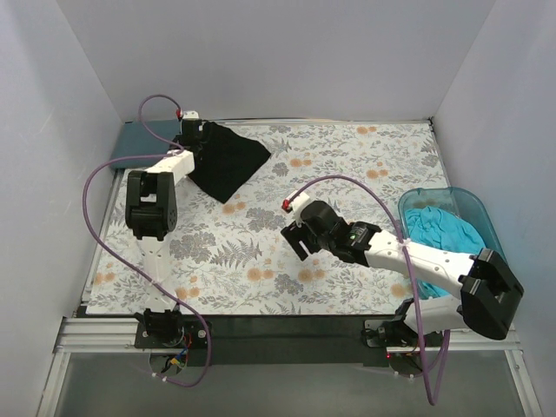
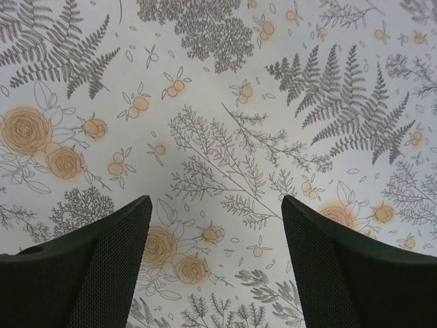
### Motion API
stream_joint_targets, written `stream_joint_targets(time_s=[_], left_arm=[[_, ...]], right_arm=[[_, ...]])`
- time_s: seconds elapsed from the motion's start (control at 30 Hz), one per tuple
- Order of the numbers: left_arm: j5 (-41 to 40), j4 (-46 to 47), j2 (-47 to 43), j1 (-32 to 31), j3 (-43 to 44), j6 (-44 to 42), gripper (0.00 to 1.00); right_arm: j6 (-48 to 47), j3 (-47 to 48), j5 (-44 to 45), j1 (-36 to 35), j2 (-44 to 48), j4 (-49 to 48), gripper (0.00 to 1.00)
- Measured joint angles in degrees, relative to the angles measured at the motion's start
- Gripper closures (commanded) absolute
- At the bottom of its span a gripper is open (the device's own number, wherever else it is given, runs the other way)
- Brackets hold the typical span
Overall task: Fold and stack the t-shirts
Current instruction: Neatly place the folded tshirt to the corner
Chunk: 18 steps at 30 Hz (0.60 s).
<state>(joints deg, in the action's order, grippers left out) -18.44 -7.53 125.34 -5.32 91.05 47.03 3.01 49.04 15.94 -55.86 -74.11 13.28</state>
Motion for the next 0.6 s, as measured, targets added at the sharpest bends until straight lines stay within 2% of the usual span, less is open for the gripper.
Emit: stream_joint_targets(time_s=[0.3,0.6], left_arm=[[-7.21,1.25,7.69,1.49,15.39,-10.82,1.00],[-8.39,1.73,8.48,5.22,22.84,-9.73,1.00]], right_arm=[[1.33,1.25,-2.47,0.92,-6.38,5.64,0.31],[1.31,5.29,-2.21,1.44,-9.64,9.55,0.31]])
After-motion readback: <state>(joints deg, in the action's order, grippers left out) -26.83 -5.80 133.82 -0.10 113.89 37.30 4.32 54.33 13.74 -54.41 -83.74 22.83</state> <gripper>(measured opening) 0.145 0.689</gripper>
